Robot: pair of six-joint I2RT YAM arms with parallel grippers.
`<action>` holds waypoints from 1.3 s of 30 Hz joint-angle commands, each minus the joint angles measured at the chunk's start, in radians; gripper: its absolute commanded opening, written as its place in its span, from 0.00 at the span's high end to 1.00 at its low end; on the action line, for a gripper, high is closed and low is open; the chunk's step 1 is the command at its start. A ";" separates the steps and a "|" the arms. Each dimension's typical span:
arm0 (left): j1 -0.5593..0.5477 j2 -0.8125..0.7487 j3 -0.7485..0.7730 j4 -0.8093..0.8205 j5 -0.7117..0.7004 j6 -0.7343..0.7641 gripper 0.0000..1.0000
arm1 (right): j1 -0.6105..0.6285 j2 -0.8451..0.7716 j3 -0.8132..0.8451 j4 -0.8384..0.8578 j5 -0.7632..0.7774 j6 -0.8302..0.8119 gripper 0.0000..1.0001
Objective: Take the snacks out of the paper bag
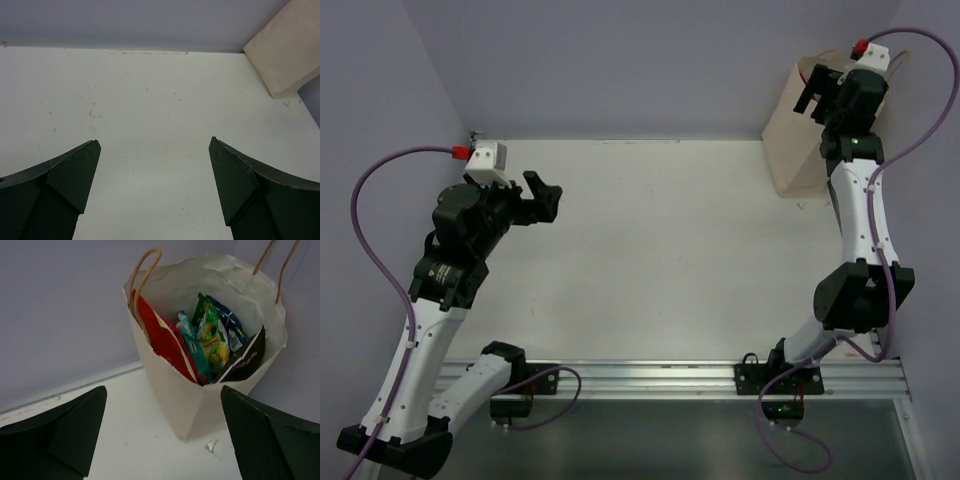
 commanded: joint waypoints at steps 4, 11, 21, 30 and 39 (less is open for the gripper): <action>-0.006 -0.005 -0.013 0.000 0.005 0.016 0.00 | -0.011 0.171 0.199 0.155 -0.008 -0.079 0.01; -0.006 0.014 -0.013 -0.013 -0.014 0.038 0.00 | -0.011 0.327 0.353 0.189 -0.024 -0.116 0.01; -0.006 0.034 -0.025 -0.018 -0.011 0.048 0.00 | 0.005 0.337 0.273 0.181 0.056 -0.096 0.01; -0.006 0.035 -0.019 -0.041 -0.017 0.057 0.00 | 0.005 0.427 0.324 0.169 0.024 -0.209 0.25; -0.006 0.025 -0.013 -0.058 -0.026 0.067 0.00 | 0.009 0.403 0.281 0.132 -0.065 -0.254 0.76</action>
